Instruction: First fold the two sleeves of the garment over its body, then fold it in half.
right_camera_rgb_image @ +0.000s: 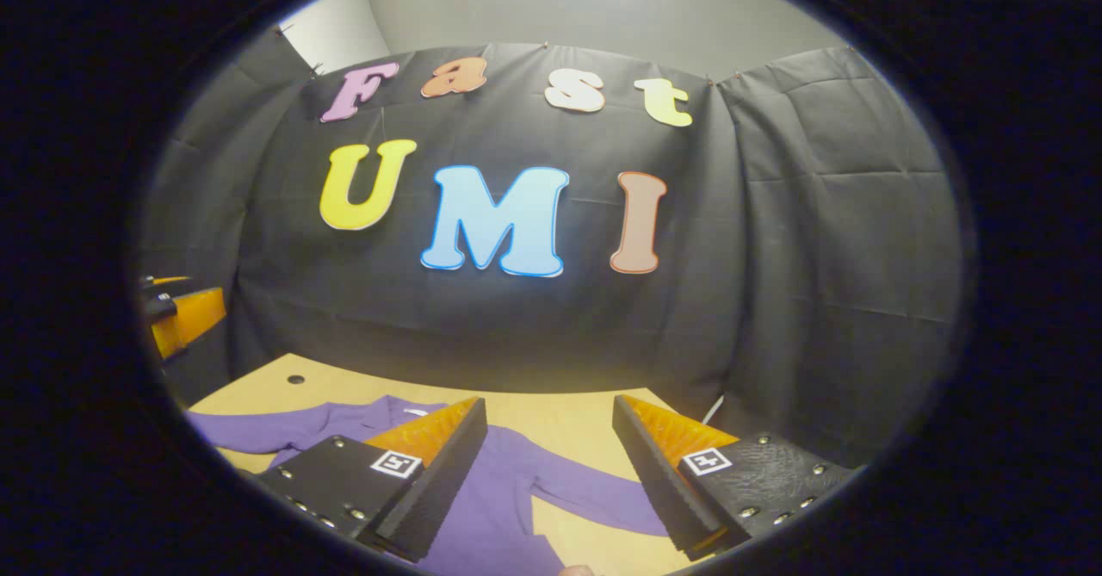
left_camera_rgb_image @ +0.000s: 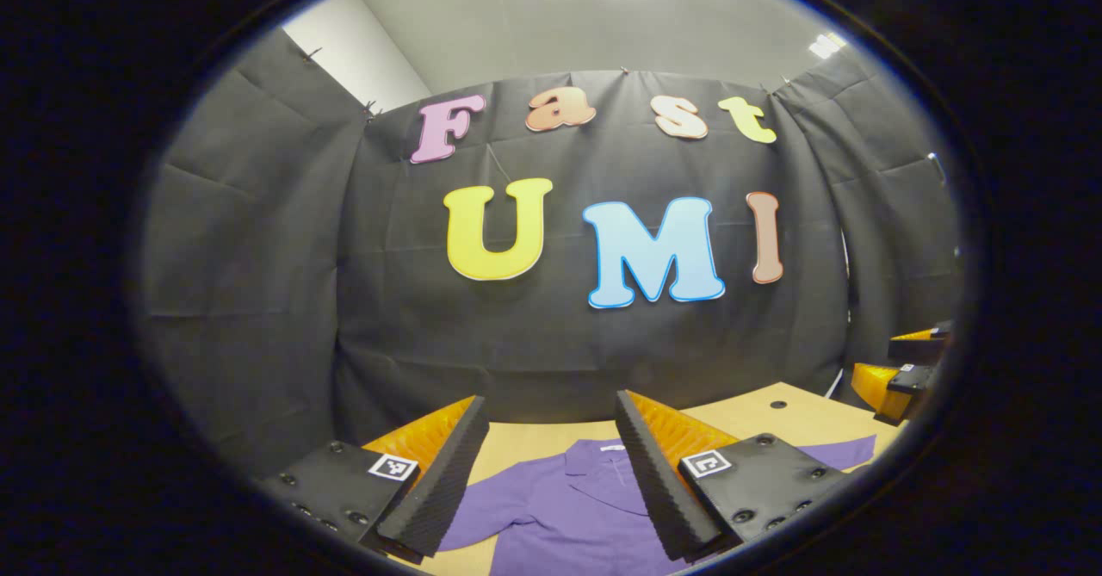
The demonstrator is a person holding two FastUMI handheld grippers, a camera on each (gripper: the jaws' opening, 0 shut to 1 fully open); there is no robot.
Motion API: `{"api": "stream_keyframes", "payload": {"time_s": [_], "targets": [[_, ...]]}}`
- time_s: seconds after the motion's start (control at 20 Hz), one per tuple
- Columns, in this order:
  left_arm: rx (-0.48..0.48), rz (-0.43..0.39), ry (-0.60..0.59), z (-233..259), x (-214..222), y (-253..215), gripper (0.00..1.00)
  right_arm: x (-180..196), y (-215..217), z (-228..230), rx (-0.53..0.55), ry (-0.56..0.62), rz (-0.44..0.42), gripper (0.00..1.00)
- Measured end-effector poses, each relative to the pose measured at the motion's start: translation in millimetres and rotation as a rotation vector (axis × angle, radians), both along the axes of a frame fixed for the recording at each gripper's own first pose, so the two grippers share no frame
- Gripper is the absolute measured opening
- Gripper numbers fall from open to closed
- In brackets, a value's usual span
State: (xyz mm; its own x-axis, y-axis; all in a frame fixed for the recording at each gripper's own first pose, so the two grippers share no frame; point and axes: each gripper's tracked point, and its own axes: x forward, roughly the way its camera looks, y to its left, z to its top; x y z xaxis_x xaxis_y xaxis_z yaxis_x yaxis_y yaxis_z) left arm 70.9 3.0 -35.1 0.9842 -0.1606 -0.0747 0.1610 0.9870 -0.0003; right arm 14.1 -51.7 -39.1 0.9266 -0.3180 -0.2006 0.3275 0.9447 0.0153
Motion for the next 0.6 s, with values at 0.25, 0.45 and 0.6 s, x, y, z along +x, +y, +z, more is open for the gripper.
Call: {"api": "stream_keyframes", "payload": {"time_s": [0.25, 0.45, 0.6], "targets": [[0.004, 0.038, 0.012, -5.2, 1.4, 7.0, 0.94, -4.2, -34.7, -36.8, 0.03, 0.1, -0.085, 0.94], [0.008, 0.076, 0.036, -14.2, 3.5, 16.1, 0.94, -18.0, -68.1, -76.2, 0.09, 0.21, -0.171, 0.94], [0.019, 0.092, 0.049, -19.3, 7.3, 16.2, 0.94, -31.3, -91.8, -109.8, 0.133, 0.286, -0.234, 0.94]]}}
